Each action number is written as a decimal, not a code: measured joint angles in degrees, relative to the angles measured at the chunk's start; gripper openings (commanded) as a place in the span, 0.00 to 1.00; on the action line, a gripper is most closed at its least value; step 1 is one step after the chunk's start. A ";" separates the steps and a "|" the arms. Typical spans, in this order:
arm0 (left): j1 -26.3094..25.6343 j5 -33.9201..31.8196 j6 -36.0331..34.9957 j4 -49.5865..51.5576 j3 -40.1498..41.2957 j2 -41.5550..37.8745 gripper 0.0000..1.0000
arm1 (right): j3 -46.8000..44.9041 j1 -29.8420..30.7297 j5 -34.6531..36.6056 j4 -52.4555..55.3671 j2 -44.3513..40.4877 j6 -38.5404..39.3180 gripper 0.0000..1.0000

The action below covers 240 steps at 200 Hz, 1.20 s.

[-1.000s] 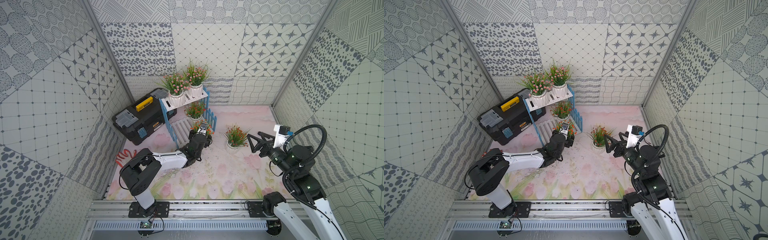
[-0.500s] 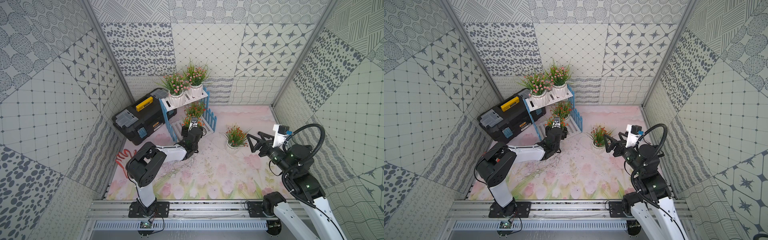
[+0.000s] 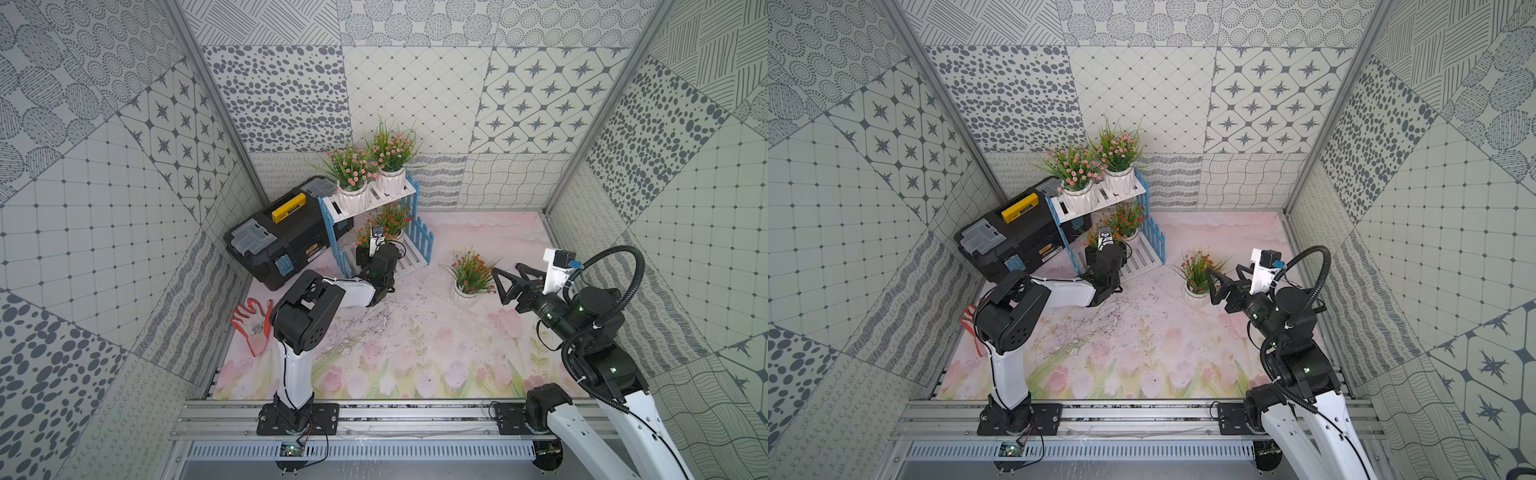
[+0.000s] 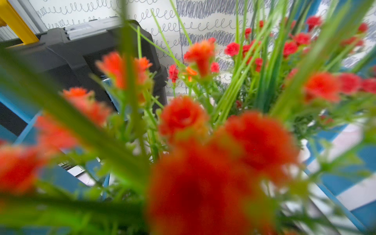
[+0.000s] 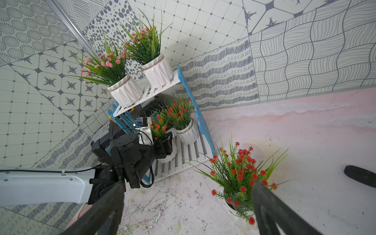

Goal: Place the baby's breath potted plants on the rack by color
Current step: Place the baby's breath potted plant on the rack.

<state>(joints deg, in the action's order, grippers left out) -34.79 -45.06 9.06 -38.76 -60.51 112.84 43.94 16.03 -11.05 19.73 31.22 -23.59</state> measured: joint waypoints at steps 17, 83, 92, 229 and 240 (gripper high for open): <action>0.44 -1.18 0.79 -0.09 -1.03 1.09 0.65 | -0.15 0.00 0.00 -0.22 0.00 0.02 0.98; 2.01 -5.20 3.37 -0.76 -4.85 5.20 0.64 | -0.28 0.00 0.00 -0.28 0.35 0.24 0.98; 2.32 -5.88 3.82 -0.74 -5.20 5.51 0.64 | -0.35 0.00 -0.02 -0.28 0.37 0.24 0.98; 4.85 -12.04 18.36 12.85 -11.23 7.89 0.75 | -0.70 0.00 -0.04 -0.33 0.79 0.68 0.98; 4.83 -12.33 19.69 13.88 -11.43 7.89 0.81 | -0.70 0.00 -0.04 -0.33 0.79 0.72 0.98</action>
<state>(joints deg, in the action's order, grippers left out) -29.95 -57.39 28.75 -24.88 -71.94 120.73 43.24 16.03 -11.09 19.40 32.01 -22.87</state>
